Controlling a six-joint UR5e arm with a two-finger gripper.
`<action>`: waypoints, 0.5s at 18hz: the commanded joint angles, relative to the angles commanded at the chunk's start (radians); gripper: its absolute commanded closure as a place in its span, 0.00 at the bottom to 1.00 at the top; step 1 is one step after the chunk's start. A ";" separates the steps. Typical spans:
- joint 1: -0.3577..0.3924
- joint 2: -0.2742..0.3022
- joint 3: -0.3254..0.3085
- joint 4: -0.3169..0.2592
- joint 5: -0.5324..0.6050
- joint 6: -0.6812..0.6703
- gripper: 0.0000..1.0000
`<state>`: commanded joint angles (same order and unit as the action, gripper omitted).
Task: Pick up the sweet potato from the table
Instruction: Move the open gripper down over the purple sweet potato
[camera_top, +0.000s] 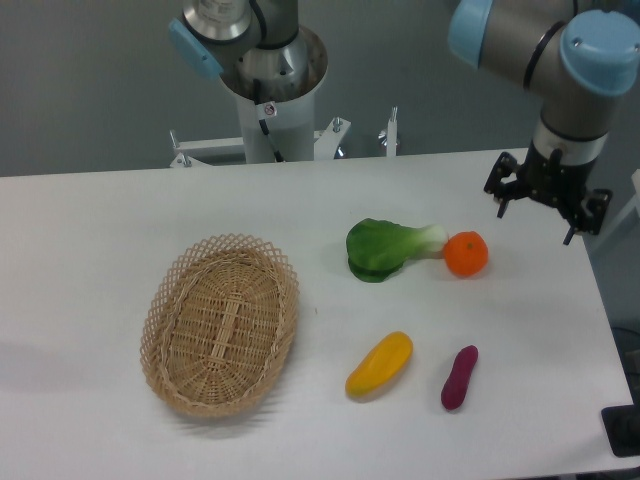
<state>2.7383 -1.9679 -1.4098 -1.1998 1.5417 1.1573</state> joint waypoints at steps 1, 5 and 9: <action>-0.017 -0.023 0.006 0.032 -0.006 -0.065 0.00; -0.063 -0.109 0.011 0.152 -0.063 -0.189 0.00; -0.081 -0.175 0.009 0.221 -0.072 -0.215 0.00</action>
<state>2.6569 -2.1428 -1.4005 -0.9788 1.4696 0.9419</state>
